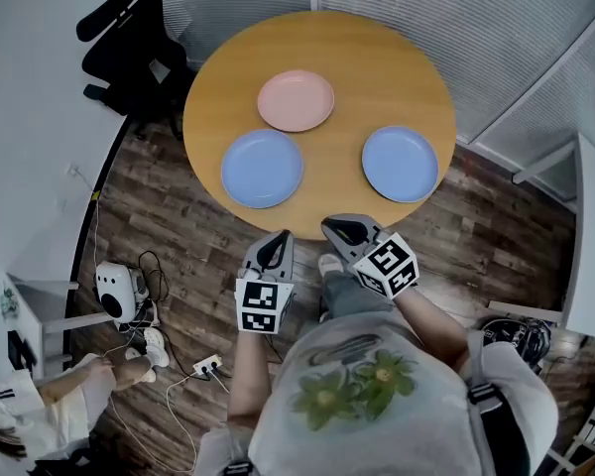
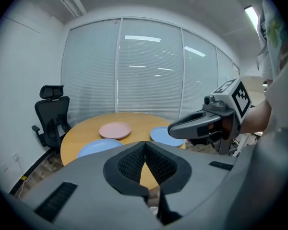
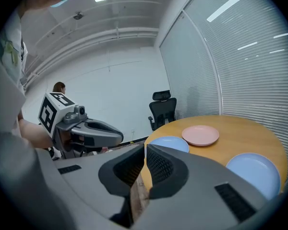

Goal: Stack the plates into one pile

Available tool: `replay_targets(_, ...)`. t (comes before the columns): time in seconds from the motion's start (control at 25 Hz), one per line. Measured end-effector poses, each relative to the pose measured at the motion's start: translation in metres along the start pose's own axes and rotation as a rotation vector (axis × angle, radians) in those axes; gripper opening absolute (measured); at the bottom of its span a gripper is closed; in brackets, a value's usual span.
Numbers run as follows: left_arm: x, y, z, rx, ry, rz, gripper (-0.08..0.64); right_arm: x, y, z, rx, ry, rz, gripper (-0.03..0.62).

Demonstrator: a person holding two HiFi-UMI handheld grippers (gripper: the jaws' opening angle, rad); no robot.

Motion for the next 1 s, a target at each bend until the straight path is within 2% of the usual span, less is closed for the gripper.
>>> replay_targets(0.32,-0.048,0.025,-0.024,0.013,0.010,0.008,0.018,-0.024,-0.062,-0.010,-0.022,-0.002,0.036,0.043)
replay_targets(0.6,-0.088,0.041,-0.033,0.025,0.031,0.021,0.018,-0.042,-0.112,-0.002,-0.041,0.049,0.092,0.043)
replay_targets(1.0,-0.160,0.025,-0.051,0.018,0.049,0.094,0.018,-0.039,-0.182,0.018,-0.076,0.084,0.155,0.043)
Point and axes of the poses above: the fingertips, and each gripper's own axes: x backward along the fingers, y to its left, z out of its underside, the point moved 1 cm from there along x, backward along the fingers, and after that the axes turned 8 degrees about x, right-handed, at the moved point
